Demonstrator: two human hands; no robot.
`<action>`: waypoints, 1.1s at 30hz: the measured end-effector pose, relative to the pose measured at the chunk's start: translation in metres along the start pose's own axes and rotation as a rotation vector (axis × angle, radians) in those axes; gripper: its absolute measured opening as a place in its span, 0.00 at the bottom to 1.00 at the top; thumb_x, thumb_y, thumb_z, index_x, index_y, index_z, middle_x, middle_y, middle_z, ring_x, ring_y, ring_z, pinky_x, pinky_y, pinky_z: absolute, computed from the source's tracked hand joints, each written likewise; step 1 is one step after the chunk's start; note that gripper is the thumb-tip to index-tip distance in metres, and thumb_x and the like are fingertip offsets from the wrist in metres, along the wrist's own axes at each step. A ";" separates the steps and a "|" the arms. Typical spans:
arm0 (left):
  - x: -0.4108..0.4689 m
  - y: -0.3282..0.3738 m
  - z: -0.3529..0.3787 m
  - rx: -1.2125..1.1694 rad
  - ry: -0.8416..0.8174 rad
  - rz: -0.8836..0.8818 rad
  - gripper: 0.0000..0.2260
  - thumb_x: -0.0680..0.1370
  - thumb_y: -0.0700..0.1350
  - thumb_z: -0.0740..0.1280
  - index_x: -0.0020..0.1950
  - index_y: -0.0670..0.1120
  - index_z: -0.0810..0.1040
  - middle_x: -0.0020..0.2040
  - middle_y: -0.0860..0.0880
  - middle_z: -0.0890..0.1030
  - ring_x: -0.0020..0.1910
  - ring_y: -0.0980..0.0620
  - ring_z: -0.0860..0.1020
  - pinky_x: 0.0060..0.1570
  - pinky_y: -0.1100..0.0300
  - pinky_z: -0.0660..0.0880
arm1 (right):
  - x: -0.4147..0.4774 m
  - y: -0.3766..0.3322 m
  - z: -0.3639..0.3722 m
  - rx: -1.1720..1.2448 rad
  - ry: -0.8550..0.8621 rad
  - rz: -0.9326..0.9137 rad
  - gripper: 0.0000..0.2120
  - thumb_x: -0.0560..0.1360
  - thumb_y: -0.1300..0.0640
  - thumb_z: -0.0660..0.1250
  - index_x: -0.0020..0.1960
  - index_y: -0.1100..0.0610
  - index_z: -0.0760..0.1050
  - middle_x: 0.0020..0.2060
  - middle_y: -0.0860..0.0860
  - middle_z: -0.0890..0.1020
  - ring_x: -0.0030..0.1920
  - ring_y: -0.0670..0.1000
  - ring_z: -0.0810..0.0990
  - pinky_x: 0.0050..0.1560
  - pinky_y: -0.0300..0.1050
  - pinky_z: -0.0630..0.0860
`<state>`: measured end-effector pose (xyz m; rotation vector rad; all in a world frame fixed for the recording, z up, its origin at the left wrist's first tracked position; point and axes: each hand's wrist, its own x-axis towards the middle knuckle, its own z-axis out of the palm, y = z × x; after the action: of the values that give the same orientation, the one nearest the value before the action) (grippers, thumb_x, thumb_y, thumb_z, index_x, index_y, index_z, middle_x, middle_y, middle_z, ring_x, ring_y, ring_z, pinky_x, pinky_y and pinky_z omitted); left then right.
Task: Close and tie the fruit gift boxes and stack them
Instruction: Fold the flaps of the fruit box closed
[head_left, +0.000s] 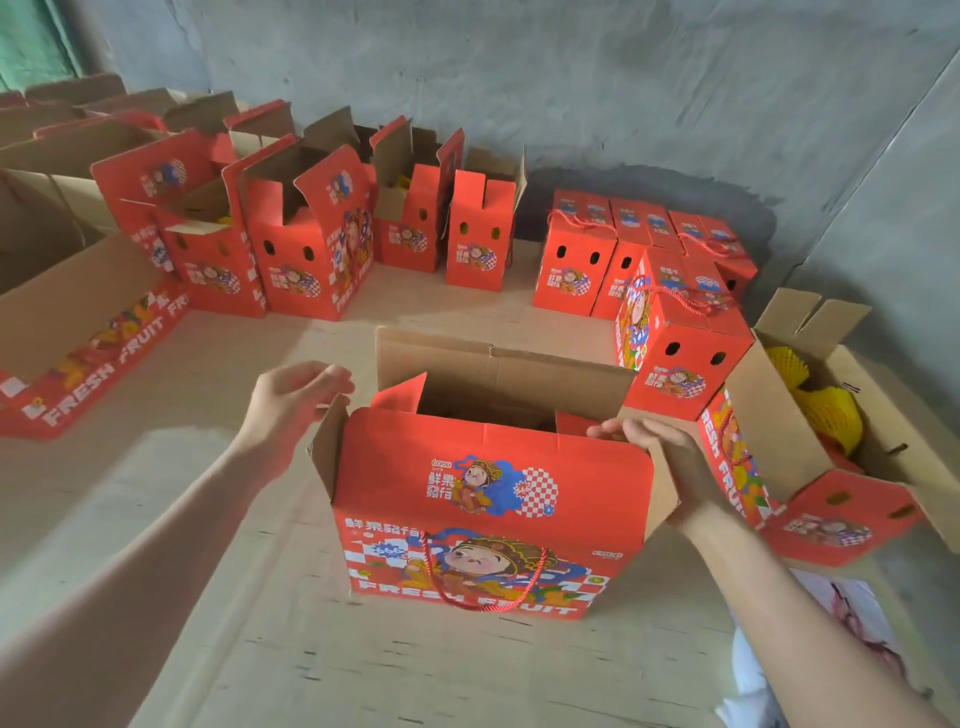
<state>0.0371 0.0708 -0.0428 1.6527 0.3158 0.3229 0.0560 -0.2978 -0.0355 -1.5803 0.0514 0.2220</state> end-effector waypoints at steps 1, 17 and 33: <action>-0.001 -0.003 0.003 -0.037 0.006 -0.025 0.07 0.76 0.40 0.68 0.38 0.44 0.82 0.33 0.52 0.83 0.34 0.54 0.79 0.38 0.62 0.75 | -0.001 0.001 0.000 0.002 0.005 -0.017 0.12 0.80 0.60 0.59 0.45 0.63 0.79 0.46 0.56 0.85 0.49 0.54 0.82 0.48 0.49 0.76; -0.028 -0.022 0.018 -0.193 -0.124 -0.003 0.15 0.82 0.45 0.58 0.45 0.42 0.82 0.44 0.47 0.84 0.43 0.51 0.81 0.46 0.59 0.76 | -0.032 -0.045 -0.017 -0.472 -0.388 -0.170 0.16 0.76 0.46 0.61 0.38 0.48 0.85 0.53 0.42 0.83 0.55 0.39 0.78 0.55 0.30 0.71; -0.027 -0.023 0.017 0.703 -0.352 0.572 0.13 0.68 0.39 0.77 0.49 0.37 0.79 0.52 0.44 0.78 0.50 0.43 0.75 0.54 0.54 0.70 | -0.042 0.006 -0.004 -0.148 -0.440 -0.198 0.38 0.65 0.66 0.73 0.71 0.51 0.63 0.69 0.46 0.73 0.70 0.44 0.68 0.70 0.38 0.64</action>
<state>0.0181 0.0474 -0.0683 2.4428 -0.3681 0.3576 0.0146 -0.3065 -0.0338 -1.6383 -0.4709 0.4203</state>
